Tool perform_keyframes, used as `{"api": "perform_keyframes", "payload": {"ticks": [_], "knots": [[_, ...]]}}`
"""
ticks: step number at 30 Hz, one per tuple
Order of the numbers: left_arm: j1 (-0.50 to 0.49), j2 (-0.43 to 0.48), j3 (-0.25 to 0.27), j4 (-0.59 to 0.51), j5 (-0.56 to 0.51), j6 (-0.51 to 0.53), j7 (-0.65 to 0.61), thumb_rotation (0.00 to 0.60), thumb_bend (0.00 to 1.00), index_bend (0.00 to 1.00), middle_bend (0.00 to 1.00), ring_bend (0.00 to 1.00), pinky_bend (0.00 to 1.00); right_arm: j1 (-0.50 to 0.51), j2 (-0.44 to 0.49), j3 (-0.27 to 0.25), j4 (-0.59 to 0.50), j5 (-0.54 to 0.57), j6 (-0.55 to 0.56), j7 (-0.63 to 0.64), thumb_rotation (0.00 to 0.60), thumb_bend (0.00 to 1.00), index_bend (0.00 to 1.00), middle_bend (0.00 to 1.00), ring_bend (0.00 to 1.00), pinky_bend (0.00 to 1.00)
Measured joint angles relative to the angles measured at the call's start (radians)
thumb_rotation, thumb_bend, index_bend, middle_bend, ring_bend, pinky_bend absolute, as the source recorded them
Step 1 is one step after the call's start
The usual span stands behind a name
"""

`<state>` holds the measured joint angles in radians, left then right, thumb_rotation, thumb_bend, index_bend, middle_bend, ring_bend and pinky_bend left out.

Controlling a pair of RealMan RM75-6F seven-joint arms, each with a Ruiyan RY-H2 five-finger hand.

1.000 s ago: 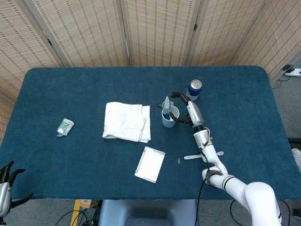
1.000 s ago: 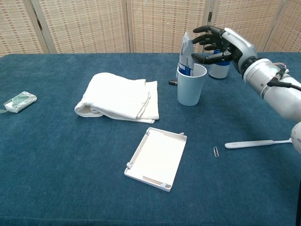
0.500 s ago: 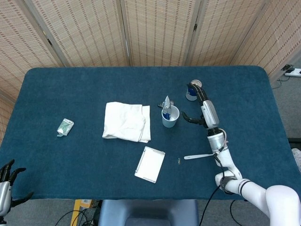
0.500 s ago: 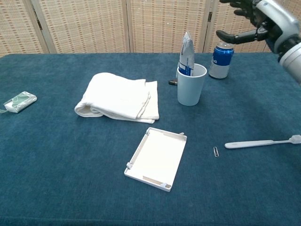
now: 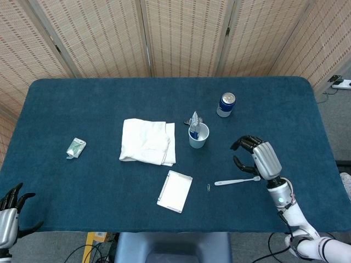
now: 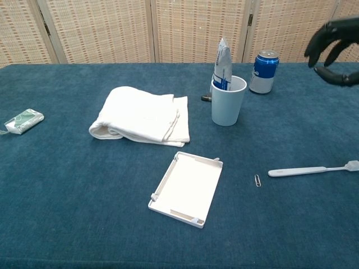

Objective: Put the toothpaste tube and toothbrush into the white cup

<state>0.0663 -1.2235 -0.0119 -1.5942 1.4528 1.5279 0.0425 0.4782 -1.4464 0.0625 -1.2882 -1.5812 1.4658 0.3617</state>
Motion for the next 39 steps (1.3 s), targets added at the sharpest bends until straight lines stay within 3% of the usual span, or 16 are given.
{"api": "perform_keyframes", "payload": {"ticks": [3, 7, 14, 16, 21, 26, 32, 35, 39], "knots": [[-0.002, 0.001, 0.001, -0.005, 0.002, -0.001, 0.004, 0.600, 0.14, 0.29, 0.05, 0.02, 0.15, -0.007, 0.040, -0.042, -0.040, -0.009, -0.067, -0.060, 0.600, 0.34, 0.50, 0.51, 0.38, 0.45], [-0.002, 0.004, 0.004, -0.013, 0.008, 0.002, 0.006, 0.600, 0.14, 0.29, 0.05, 0.02, 0.15, 0.000, 0.074, -0.089, -0.074, -0.022, -0.179, -0.146, 0.600, 0.43, 0.51, 0.49, 0.37, 0.45], [0.007, 0.010, 0.009, -0.017, 0.009, 0.015, 0.002, 0.600, 0.14, 0.29, 0.05, 0.02, 0.15, 0.031, 0.056, -0.128, -0.069, -0.026, -0.332, -0.297, 0.600, 0.41, 0.50, 0.40, 0.26, 0.33], [0.010, 0.011, 0.011, -0.017, 0.008, 0.017, 0.001, 0.600, 0.14, 0.29, 0.05, 0.02, 0.15, 0.036, 0.042, -0.128, -0.059, -0.021, -0.347, -0.317, 0.600, 0.38, 0.47, 0.35, 0.20, 0.26], [0.015, 0.012, 0.016, -0.017, 0.006, 0.020, -0.003, 0.600, 0.14, 0.29, 0.05, 0.02, 0.15, 0.040, 0.008, -0.126, -0.037, -0.016, -0.366, -0.371, 0.600, 0.36, 0.46, 0.31, 0.15, 0.20], [0.016, 0.011, 0.018, -0.015, 0.010, 0.021, -0.005, 0.600, 0.13, 0.29, 0.05, 0.02, 0.15, 0.040, -0.012, -0.128, -0.023, -0.016, -0.381, -0.392, 0.600, 0.42, 0.45, 0.29, 0.13, 0.18], [0.015, 0.010, 0.018, -0.012, 0.010, 0.019, -0.008, 0.600, 0.14, 0.29, 0.05, 0.02, 0.15, 0.039, -0.024, -0.124, -0.020, -0.016, -0.383, -0.425, 0.600, 0.24, 0.40, 0.25, 0.08, 0.12], [0.015, 0.009, 0.019, -0.009, 0.008, 0.016, -0.010, 0.600, 0.14, 0.29, 0.05, 0.02, 0.15, 0.039, -0.028, -0.122, -0.018, -0.018, -0.383, -0.455, 0.600, 0.32, 0.40, 0.24, 0.07, 0.12], [0.014, 0.007, 0.019, -0.007, 0.005, 0.010, -0.012, 0.600, 0.14, 0.29, 0.05, 0.02, 0.15, 0.039, -0.035, -0.119, -0.016, -0.019, -0.383, -0.501, 0.600, 0.34, 0.40, 0.25, 0.07, 0.11]]}}
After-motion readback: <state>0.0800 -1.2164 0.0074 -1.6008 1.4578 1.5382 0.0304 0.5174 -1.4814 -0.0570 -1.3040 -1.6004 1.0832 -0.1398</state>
